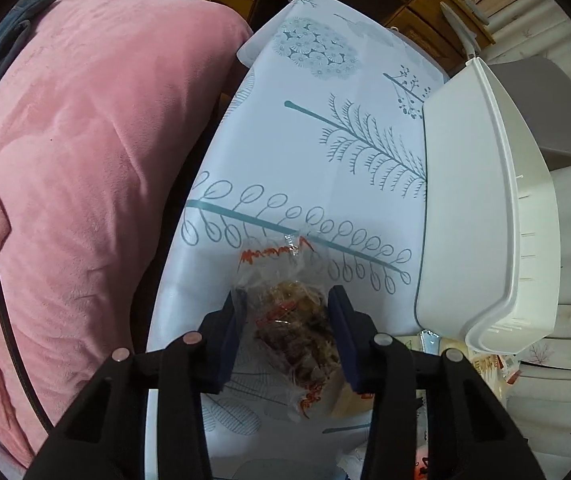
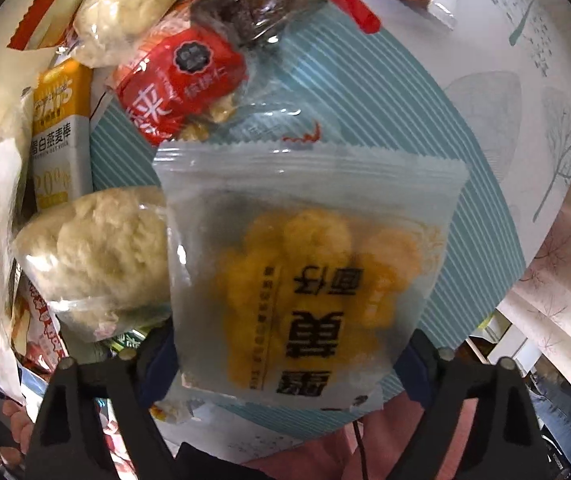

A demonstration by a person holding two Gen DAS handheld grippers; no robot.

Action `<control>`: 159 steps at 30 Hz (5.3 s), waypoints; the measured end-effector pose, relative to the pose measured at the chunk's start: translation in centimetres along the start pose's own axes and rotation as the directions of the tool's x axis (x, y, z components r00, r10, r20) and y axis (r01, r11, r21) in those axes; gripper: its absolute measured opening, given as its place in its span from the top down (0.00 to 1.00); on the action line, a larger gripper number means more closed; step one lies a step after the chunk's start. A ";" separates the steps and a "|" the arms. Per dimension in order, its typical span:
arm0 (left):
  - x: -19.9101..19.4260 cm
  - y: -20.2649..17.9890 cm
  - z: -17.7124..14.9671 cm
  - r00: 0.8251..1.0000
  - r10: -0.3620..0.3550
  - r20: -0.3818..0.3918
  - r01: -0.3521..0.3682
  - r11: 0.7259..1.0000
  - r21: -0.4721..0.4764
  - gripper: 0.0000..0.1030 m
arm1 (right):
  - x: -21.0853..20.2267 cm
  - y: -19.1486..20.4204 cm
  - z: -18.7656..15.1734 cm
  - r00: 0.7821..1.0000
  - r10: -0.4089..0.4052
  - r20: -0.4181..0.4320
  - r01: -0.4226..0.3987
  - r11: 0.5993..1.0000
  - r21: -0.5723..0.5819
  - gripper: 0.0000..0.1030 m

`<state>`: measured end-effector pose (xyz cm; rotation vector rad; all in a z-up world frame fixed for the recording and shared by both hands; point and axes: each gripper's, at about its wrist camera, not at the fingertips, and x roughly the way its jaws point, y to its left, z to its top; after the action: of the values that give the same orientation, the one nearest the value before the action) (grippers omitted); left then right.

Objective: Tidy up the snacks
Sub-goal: 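Grasp the orange puff bag with the right tool while the left tool grasps the small brown candy bag, then carry both bags into the white tray and open both tools, then move both tools back over the remaining snacks, then grasp the red wrapped sweet with the right tool while the left tool grasps the blue wrapper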

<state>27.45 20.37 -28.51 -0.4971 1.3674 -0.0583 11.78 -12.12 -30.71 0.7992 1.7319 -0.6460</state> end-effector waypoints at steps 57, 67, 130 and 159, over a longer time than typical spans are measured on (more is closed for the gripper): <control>-14.4 -20.6 -3.8 0.988 0.087 0.128 -0.107 0.982 0.155 0.65 | -30.3 5.5 14.2 0.796 0.583 0.165 -0.371 0.685 -0.627 0.28; -11.1 -23.3 -0.5 0.986 0.030 0.164 -0.058 0.984 0.167 0.65 | -28.7 9.3 16.4 0.783 0.605 0.145 -0.356 0.627 -0.693 0.27; -9.9 -11.5 -24.3 0.988 0.133 0.082 -0.150 0.952 0.265 0.24 | -17.4 -14.2 3.0 0.783 0.393 0.483 -0.073 0.828 -0.556 0.07; 0.6 -7.6 -21.9 0.963 0.269 -0.036 -0.266 0.962 0.070 0.36 | -13.2 -8.5 13.1 0.835 0.283 0.472 0.126 0.738 -0.663 0.07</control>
<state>8.69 6.66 -28.76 -0.2547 1.4613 0.1079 15.65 -29.89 -21.44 0.1299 1.2298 -0.1090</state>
